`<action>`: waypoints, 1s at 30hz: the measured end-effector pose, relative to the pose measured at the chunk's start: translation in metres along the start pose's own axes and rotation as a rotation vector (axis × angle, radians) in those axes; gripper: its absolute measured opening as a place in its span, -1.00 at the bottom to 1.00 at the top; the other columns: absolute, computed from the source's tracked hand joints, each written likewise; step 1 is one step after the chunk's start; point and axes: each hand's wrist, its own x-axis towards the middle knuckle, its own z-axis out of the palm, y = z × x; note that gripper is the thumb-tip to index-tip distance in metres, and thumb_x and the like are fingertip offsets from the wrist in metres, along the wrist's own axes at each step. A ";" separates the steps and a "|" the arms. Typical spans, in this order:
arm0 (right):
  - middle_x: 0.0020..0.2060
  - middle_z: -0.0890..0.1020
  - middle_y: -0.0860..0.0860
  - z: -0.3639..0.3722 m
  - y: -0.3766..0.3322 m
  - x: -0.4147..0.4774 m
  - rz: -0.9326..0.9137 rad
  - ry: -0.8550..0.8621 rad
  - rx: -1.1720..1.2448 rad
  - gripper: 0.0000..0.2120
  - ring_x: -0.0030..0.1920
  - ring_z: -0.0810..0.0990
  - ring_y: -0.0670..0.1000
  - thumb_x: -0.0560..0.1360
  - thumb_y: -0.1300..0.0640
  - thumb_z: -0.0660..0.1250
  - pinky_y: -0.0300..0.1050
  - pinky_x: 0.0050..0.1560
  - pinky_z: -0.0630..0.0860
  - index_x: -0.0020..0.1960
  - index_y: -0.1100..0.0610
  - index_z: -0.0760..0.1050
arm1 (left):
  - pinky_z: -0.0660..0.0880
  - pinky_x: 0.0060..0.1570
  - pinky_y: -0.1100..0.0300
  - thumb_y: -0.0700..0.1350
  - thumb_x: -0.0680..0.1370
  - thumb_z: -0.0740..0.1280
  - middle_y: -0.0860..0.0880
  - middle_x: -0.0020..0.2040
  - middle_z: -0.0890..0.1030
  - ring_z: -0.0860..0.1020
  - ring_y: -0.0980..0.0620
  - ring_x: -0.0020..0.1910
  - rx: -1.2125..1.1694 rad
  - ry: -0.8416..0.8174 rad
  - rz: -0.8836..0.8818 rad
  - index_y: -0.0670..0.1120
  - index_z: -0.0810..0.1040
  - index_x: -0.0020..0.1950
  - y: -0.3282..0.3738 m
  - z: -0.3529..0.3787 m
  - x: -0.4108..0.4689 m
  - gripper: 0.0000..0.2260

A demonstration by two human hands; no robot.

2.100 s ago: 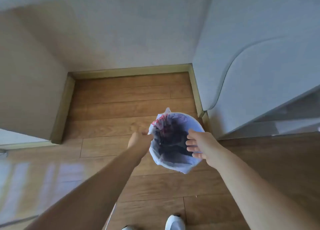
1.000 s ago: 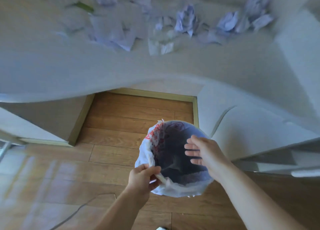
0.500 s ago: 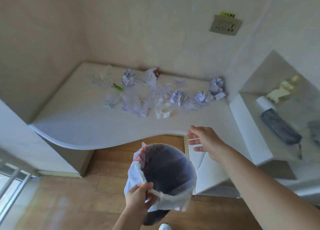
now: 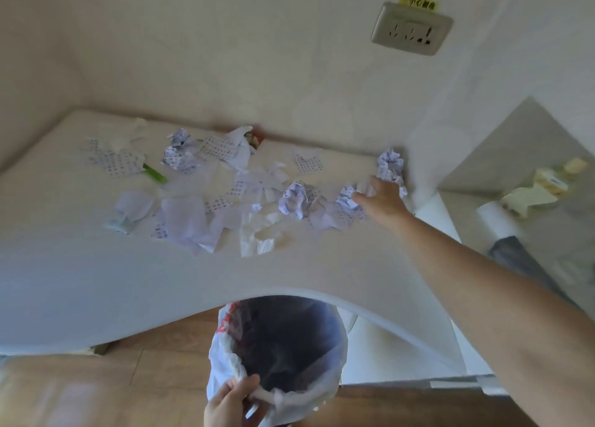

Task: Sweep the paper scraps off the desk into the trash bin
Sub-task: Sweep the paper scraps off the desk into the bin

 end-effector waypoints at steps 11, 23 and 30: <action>0.58 -0.07 0.10 -0.017 0.024 0.142 -0.038 0.026 -0.250 -0.21 0.57 -0.07 0.13 0.46 -0.31 0.24 0.05 0.53 -0.01 0.56 -0.03 0.04 | 0.59 -0.35 0.05 -0.40 0.39 0.43 -0.14 -0.40 0.54 0.47 -0.08 -0.33 -0.148 0.064 -0.013 -0.18 0.45 -0.22 0.021 0.069 0.047 -0.80; 0.57 0.00 0.11 -0.012 0.051 0.208 0.002 -0.136 -0.298 -0.06 0.55 -0.02 0.14 0.35 -0.47 0.22 0.16 0.49 0.07 0.54 0.03 0.07 | 0.61 -0.36 0.04 -0.42 0.40 0.39 -0.20 -0.23 0.55 0.53 -0.12 -0.21 -0.225 0.024 -0.017 -0.21 0.46 -0.20 0.035 0.090 0.072 -0.83; 0.58 -0.09 0.02 -0.001 0.050 0.199 0.034 -0.185 -0.377 -0.01 0.55 -0.07 0.22 0.23 -0.57 0.19 0.22 0.48 0.02 0.52 -0.12 0.11 | 0.61 -0.37 0.06 -0.39 0.43 0.39 -0.19 -0.29 0.57 0.53 -0.12 -0.26 -0.202 0.046 0.007 -0.21 0.49 -0.18 0.039 0.095 0.079 -0.87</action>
